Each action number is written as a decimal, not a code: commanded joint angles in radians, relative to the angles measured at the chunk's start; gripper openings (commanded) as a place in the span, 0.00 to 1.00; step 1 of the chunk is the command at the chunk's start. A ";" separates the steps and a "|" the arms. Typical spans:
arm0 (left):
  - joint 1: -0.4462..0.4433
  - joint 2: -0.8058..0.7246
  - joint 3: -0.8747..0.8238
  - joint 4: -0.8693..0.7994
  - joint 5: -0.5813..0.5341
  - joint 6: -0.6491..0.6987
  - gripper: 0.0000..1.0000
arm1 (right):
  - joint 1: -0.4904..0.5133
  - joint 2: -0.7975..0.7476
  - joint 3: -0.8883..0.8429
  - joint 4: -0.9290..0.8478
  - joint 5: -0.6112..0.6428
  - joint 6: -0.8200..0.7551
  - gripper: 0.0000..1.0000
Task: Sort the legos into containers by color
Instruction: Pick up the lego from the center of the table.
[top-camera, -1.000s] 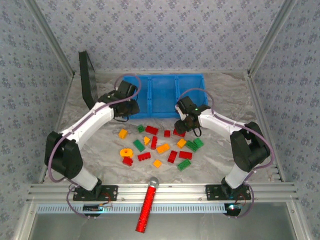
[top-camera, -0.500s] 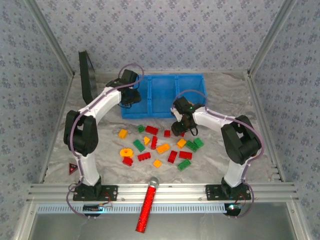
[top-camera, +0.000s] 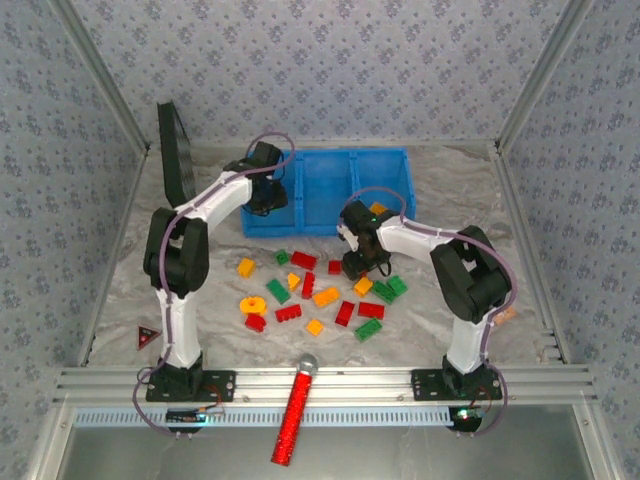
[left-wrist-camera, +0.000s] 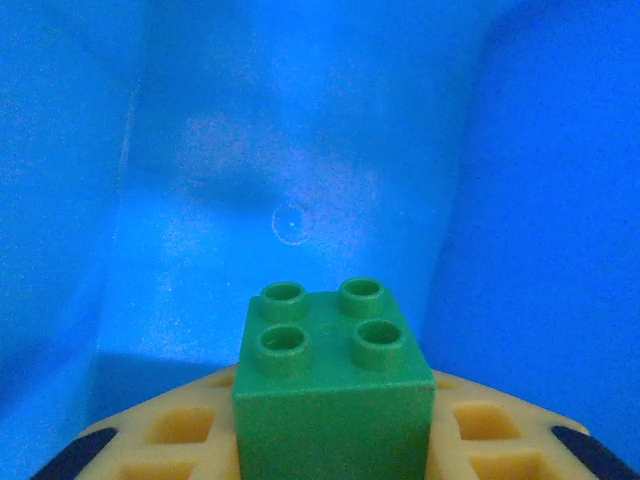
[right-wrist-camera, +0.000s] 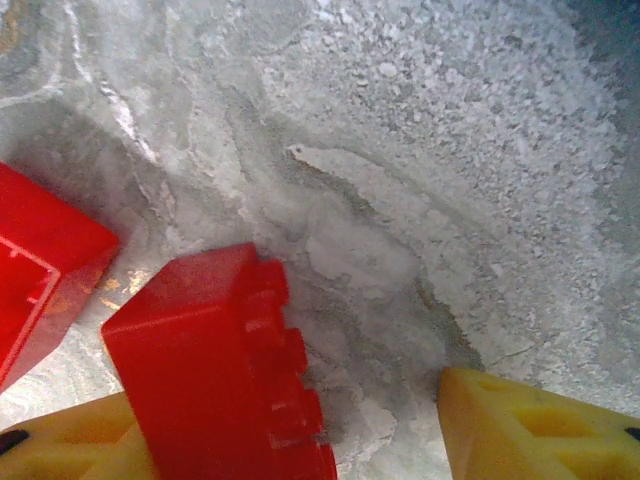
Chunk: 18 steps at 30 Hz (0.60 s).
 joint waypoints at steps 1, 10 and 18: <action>0.009 0.041 0.063 -0.005 0.021 0.017 0.22 | 0.006 0.020 0.006 -0.027 0.015 -0.006 0.58; 0.014 0.101 0.096 -0.021 0.029 0.025 0.33 | 0.007 0.027 0.010 -0.036 0.014 -0.004 0.34; 0.015 0.069 0.094 -0.020 0.026 0.027 0.52 | 0.001 -0.055 0.050 -0.061 0.002 0.012 0.25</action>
